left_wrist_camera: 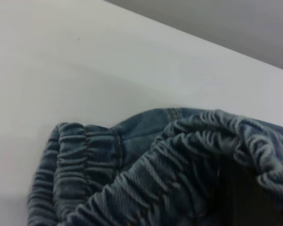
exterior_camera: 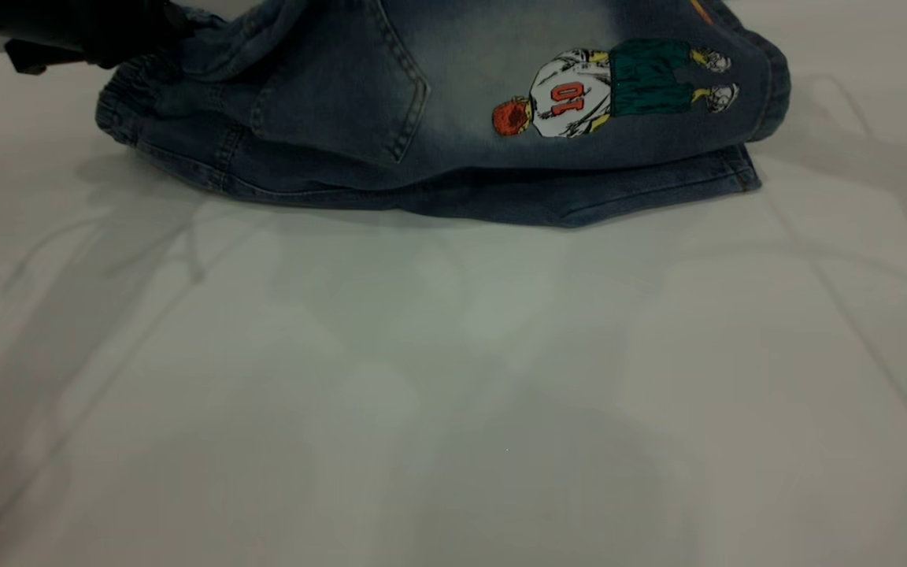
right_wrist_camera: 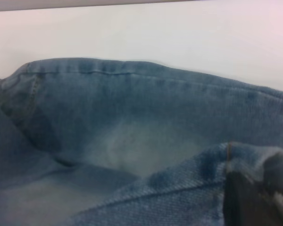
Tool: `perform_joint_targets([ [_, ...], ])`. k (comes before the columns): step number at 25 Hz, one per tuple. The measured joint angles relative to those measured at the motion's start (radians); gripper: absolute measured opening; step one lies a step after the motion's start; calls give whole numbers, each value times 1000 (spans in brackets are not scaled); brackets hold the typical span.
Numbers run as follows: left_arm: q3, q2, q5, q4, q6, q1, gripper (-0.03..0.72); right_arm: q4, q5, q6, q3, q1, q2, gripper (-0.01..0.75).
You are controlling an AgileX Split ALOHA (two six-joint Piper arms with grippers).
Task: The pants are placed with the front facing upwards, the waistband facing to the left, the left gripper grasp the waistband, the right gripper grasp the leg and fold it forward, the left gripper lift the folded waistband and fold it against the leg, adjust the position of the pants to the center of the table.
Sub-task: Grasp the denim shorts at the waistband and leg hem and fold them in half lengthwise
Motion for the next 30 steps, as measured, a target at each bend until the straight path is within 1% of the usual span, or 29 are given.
perform_joint_targets([
  [6, -53, 43, -11, -1, 89, 1, 123, 1, -4, -1, -69, 0, 86, 14],
  [11, -86, 80, -25, -3, 176, 2, 123, 4, -24, -1, -79, 0, 102, 14],
  [17, -87, 109, -30, -3, 183, 2, 123, 4, -27, -2, -79, 0, 101, 18],
  [20, -87, 109, -43, -3, 183, 2, 123, 3, -28, -2, -79, 0, 101, 37],
  [22, -87, 109, -43, -3, 182, 2, 123, 3, -28, -2, -79, 0, 101, 81],
  [24, -87, 109, -43, -3, 182, 2, 123, 3, -28, -2, -79, 0, 101, 152],
  [28, -87, 109, -42, -3, 181, 2, 123, 3, -28, 18, -79, 0, 101, 348],
  [30, -87, 109, -41, -3, 182, 2, 123, 3, -37, 26, -79, 0, 100, 434],
])
